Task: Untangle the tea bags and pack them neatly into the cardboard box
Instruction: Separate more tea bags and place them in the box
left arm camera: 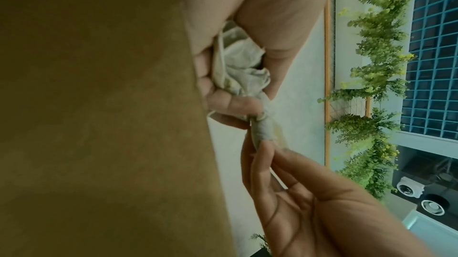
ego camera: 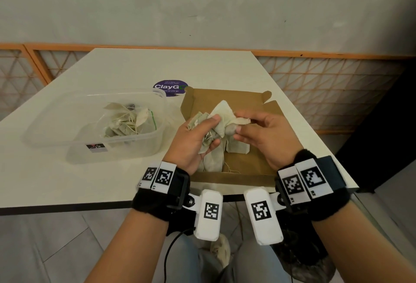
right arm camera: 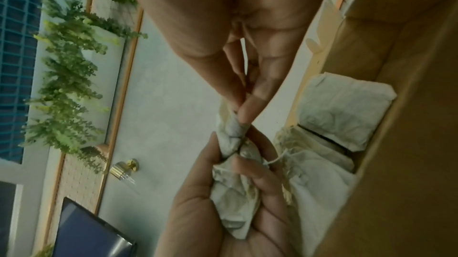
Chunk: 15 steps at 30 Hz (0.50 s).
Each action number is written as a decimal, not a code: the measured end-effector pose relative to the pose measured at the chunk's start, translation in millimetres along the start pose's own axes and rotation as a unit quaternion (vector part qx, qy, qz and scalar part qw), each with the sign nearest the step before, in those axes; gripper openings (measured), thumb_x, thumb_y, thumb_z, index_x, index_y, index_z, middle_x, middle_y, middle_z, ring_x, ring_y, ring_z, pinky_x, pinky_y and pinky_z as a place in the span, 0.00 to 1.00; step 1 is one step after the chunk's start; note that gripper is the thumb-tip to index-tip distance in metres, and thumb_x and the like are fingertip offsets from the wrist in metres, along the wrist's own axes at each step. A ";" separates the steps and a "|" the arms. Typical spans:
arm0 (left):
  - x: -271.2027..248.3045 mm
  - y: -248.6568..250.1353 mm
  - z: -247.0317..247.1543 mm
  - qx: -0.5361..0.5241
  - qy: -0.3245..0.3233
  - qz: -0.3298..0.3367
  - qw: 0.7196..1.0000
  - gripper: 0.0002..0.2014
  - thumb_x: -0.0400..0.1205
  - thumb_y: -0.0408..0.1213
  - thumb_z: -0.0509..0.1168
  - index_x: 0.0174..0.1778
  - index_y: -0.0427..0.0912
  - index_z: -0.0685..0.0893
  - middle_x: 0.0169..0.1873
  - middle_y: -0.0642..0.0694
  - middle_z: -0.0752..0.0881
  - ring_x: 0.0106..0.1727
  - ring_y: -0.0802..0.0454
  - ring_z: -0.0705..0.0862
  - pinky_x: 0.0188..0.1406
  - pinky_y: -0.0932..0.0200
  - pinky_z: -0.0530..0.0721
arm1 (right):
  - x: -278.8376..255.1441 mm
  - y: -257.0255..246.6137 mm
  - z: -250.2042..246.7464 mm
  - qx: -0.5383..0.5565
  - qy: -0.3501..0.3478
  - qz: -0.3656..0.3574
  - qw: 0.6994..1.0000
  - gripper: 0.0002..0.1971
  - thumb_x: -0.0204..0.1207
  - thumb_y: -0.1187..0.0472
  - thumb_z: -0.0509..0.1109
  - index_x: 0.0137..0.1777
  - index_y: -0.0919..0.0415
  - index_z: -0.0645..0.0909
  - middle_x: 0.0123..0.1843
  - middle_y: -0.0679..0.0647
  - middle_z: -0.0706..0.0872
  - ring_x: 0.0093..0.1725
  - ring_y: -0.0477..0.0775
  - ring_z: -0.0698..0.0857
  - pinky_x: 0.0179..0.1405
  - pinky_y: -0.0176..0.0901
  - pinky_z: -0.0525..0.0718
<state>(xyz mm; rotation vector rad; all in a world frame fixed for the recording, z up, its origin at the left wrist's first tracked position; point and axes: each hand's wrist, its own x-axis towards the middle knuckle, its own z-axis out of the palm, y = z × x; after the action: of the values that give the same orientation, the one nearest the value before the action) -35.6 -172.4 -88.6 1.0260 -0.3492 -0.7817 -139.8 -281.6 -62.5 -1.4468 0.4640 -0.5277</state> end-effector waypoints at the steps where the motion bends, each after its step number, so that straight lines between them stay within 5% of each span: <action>1: 0.0 -0.3 -0.1 0.003 0.004 0.004 1.000 0.07 0.79 0.35 0.69 0.52 0.41 0.82 0.40 0.45 0.86 0.35 0.56 0.84 0.29 0.67 0.83 | 1.2 -0.6 0.0 -0.015 0.009 -0.011 1.000 0.13 0.73 0.75 0.69 0.56 0.63 0.83 0.49 0.57 0.87 0.42 0.47 0.88 0.42 0.33 0.87; 8: 2.3 -1.3 -0.3 0.009 0.028 0.016 0.999 0.03 0.81 0.37 0.67 0.47 0.44 0.80 0.41 0.45 0.85 0.36 0.56 0.84 0.29 0.68 0.83 | 1.4 -5.9 -2.8 -0.067 0.073 -0.074 0.992 0.02 0.72 0.60 0.74 0.41 0.54 0.88 0.28 0.44 0.84 0.30 0.39 0.78 0.28 0.30 0.75; 13: -4.0 1.2 0.3 0.031 -0.042 0.016 0.998 0.20 0.71 0.48 0.71 0.55 0.43 0.81 0.41 0.47 0.87 0.38 0.58 0.85 0.33 0.67 0.83 | 7.7 -4.5 5.0 -0.093 0.039 -0.054 0.993 0.02 0.72 0.62 0.74 0.41 0.54 0.88 0.33 0.46 0.88 0.33 0.42 0.83 0.30 0.32 0.79; 15: -4.6 0.6 -0.3 0.041 -0.050 0.023 0.998 0.17 0.71 0.42 0.73 0.54 0.43 0.82 0.41 0.47 0.87 0.38 0.58 0.85 0.31 0.68 0.82 | 10.7 -5.9 6.1 -0.104 0.035 -0.045 0.993 0.02 0.72 0.59 0.74 0.40 0.52 0.88 0.34 0.47 0.88 0.34 0.42 0.84 0.30 0.34 0.79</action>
<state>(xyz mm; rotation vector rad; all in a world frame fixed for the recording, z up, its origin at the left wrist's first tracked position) -38.3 -168.7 -87.7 1.0543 -0.4937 -0.7836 -128.0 -283.4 -56.0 -1.6586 0.5222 -0.6181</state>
